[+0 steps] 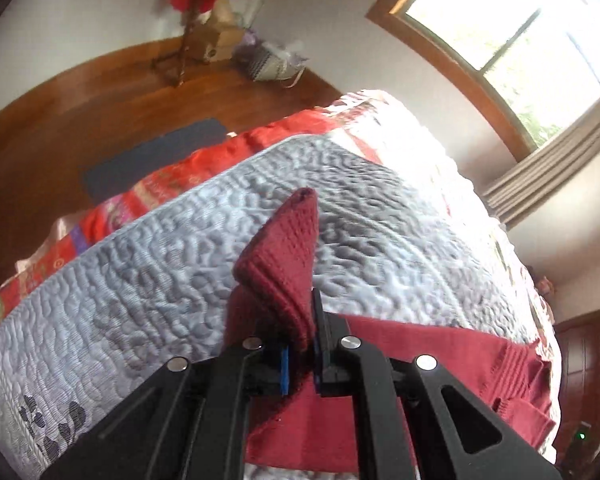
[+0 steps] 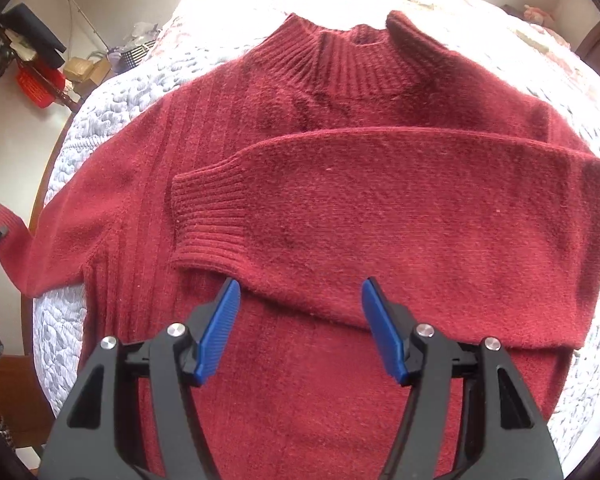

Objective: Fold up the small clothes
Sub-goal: 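Carry the cuff across the chest with the left tool and release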

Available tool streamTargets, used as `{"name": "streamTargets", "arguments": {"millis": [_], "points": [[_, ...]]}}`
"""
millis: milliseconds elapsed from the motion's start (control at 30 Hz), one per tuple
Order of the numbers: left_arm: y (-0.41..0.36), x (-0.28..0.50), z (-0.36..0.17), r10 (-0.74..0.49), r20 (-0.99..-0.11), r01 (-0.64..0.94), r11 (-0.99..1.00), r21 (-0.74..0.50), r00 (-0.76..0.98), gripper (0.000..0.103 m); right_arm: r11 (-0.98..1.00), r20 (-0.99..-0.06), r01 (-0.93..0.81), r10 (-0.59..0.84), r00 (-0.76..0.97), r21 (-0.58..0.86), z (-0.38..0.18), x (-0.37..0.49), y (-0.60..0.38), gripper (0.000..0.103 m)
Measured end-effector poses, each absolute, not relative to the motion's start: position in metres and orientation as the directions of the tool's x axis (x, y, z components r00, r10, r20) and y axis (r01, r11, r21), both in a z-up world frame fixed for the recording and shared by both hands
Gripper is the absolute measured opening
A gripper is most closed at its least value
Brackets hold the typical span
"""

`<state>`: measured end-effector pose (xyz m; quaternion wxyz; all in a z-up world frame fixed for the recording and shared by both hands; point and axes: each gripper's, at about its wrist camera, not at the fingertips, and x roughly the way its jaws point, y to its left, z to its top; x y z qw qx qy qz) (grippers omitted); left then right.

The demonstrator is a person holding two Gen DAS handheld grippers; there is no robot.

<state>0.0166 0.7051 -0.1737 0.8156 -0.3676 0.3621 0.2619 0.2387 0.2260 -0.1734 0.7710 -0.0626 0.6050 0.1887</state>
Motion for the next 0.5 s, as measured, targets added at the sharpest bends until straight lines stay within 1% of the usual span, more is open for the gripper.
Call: {"name": "streamTargets", "arguments": {"millis": [200,333,400,500], "points": [[0.616,0.078,-0.136,0.082,-0.735,-0.524,0.754,-0.396,0.673,0.008,0.933,-0.954,-0.329,0.222,0.200,0.148,-0.173,0.238,0.198,0.063],[0.551,0.114,-0.131,-0.004,-0.721,-0.403,0.827,-0.391,0.693,0.008,0.937,-0.954,-0.321,0.214,0.211,0.139,-0.171,0.237,0.181,0.063],[0.520,0.132,-0.131,-0.066,-0.713,-0.350,0.837,-0.420,0.698,0.008,0.939,-0.954,-0.316,0.210,0.216,0.135,-0.170,0.237,0.172,0.063],[0.471,0.152,-0.136,-0.132,-0.710,-0.280,0.857,-0.432,0.692,0.008,0.944,-0.953,-0.294,0.215,0.213,0.148,-0.171,0.240,0.154,0.063]]}}
